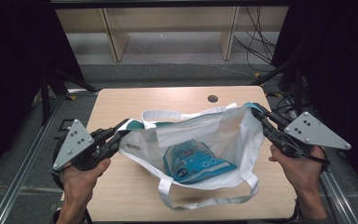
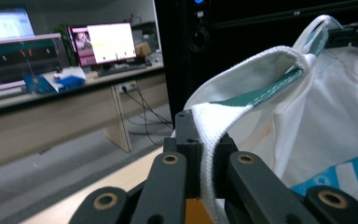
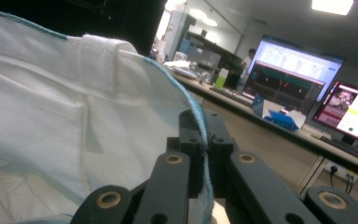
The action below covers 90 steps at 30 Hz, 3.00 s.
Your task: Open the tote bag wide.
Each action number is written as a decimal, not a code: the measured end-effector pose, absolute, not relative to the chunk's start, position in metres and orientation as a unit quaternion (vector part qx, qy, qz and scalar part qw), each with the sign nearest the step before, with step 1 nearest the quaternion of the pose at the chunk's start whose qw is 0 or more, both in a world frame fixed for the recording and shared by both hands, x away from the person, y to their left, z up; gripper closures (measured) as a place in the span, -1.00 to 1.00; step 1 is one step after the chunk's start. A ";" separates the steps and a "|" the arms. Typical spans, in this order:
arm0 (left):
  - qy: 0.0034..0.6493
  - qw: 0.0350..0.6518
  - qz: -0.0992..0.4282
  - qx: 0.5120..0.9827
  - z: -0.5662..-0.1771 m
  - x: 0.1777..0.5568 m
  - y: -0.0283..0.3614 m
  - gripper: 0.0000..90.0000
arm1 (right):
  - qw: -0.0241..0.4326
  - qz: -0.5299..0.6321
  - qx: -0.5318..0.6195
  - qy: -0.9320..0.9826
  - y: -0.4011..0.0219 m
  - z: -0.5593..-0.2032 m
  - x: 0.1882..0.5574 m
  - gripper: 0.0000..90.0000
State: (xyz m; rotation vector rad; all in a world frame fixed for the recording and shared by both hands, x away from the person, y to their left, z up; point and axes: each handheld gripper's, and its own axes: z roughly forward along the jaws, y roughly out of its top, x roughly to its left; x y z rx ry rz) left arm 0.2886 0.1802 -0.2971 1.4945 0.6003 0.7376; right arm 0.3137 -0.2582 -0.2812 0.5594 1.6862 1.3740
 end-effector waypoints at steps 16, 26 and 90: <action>0.248 0.662 0.315 0.634 -0.271 0.291 0.186 0.94 | 0.437 0.585 0.202 0.653 -0.263 -0.242 0.288 0.97; 0.355 0.643 0.258 0.628 -0.317 0.373 0.190 0.93 | 0.407 0.542 0.255 0.689 -0.248 -0.271 0.359 0.97; 0.324 0.570 0.142 0.742 -0.441 0.270 0.109 -0.16 | 0.379 0.472 0.327 0.726 -0.233 -0.331 0.412 0.96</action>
